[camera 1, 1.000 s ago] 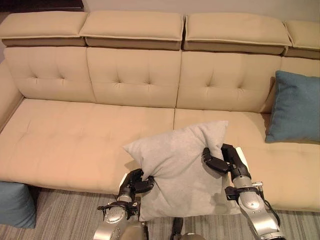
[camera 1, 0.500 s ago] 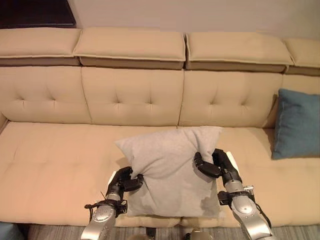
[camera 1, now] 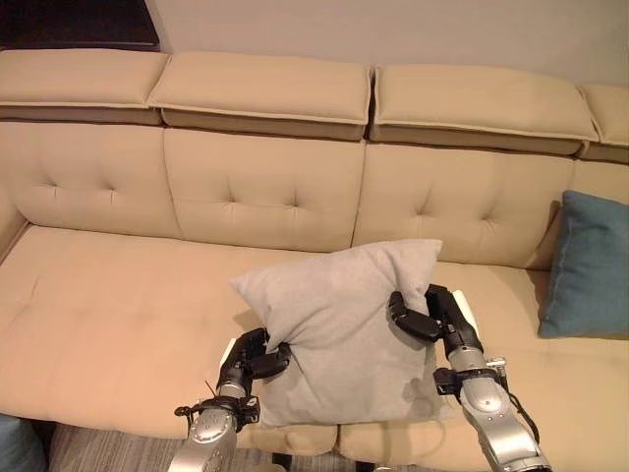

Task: Pick up all the scattered cushions and arrange them neatly on the sofa.

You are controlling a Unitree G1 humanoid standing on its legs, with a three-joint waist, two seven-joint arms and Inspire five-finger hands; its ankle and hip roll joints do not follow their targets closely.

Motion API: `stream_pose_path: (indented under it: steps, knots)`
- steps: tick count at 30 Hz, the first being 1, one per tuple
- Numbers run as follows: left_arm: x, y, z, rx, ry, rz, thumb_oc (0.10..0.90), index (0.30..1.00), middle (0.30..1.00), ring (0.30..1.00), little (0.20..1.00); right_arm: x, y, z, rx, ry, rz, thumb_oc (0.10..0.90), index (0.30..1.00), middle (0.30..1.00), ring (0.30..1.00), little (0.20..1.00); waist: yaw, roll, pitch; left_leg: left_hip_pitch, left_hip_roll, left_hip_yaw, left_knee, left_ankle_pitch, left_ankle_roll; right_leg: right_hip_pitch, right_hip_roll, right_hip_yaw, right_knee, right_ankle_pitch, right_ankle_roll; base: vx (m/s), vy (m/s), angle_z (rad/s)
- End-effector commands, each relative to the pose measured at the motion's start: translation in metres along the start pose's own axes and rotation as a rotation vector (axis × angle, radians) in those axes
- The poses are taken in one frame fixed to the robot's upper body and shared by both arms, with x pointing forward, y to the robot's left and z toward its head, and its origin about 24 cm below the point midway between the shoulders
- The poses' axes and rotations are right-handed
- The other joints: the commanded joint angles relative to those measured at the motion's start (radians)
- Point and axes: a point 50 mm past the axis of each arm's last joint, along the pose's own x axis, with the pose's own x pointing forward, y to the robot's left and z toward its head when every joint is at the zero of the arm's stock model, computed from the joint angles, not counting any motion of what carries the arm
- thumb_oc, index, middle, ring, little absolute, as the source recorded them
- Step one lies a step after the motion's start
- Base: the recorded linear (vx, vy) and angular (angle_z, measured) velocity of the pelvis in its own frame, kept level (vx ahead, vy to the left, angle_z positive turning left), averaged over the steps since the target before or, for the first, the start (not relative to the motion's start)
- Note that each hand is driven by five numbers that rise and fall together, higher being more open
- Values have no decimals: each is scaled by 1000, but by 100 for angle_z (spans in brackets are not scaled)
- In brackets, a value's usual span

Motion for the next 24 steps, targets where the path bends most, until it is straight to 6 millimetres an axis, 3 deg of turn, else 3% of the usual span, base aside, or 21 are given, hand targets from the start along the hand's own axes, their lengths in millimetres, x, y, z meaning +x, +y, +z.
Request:
stream_pose_path:
  steps: [1,4,8,11,12,14,15,19,20,22,23,24]
  knots:
    - [14,-34,87,-61,-422,-135,400,300,300,300,300,9,0,63,58,-337,-22,400,300,300,300,300,3,-5,-102,-4,-8,2,2,-103,-30,-14,-4,-31,11,-70,36,-22,-71,1]
    - [16,-40,102,-49,-483,-145,400,300,300,300,300,14,-1,71,54,-370,-42,400,300,300,300,300,-2,4,-98,-29,-3,1,2,-93,-39,-34,0,-36,11,-75,35,-54,-46,2]
    - [23,-55,134,-3,-608,-157,400,300,300,300,300,28,-1,100,51,-487,-88,400,300,300,300,300,-13,20,-76,-101,1,3,2,-72,-50,-103,0,-35,11,-64,39,-159,-9,13]
    - [34,-72,175,57,-755,-130,400,300,300,300,300,49,6,144,67,-639,-160,400,300,300,300,300,-24,37,-60,-227,11,7,2,-41,-62,-243,2,-17,11,-29,47,-200,22,-2]
    - [35,-72,176,57,-758,-129,400,300,300,300,300,50,6,145,67,-642,-161,400,300,300,300,300,-24,37,-63,-234,11,7,2,-40,-62,-250,2,-17,11,-28,47,-199,10,-13]
    - [48,-89,223,129,-881,-104,400,300,300,300,300,72,7,188,35,-753,-241,400,300,300,300,300,-31,36,-61,-351,7,4,2,-7,-75,-363,10,-4,11,7,51,-208,6,-9]
    - [48,-90,224,129,-886,-103,400,300,300,300,300,73,6,190,35,-758,-242,400,300,300,300,300,-32,36,-63,-359,7,4,2,-5,-75,-370,9,-4,11,8,51,-131,5,-7]
    - [55,-95,271,216,-994,-36,400,300,300,300,300,91,-8,232,-40,-837,-351,400,300,300,300,300,-37,38,-76,-437,0,2,2,14,-87,-447,10,-1,11,26,54,-39,13,-5]
    - [55,-98,291,249,-1039,-7,400,300,300,300,300,95,-13,247,-63,-869,-401,400,300,300,300,300,-36,38,-78,-460,-2,0,2,22,-90,-472,7,0,11,32,55,-46,20,-5]
    - [54,-98,292,249,-1042,-6,400,300,300,300,300,95,-13,248,-62,-872,-403,400,300,300,300,300,-37,38,-78,-467,-3,0,2,28,-89,-478,5,0,11,37,55,-30,13,-3]
    - [53,-102,321,301,-1105,37,400,300,300,300,300,100,-21,272,-103,-915,-478,400,300,300,300,300,-34,39,-73,-490,-4,0,2,32,-96,-505,4,1,11,40,57,-32,8,-1]
    - [53,-102,321,301,-1107,38,400,300,300,300,300,100,-22,273,-102,-917,-479,400,300,300,300,300,-35,38,-73,-495,-6,0,2,38,-95,-510,3,1,11,44,57,-40,15,-1]
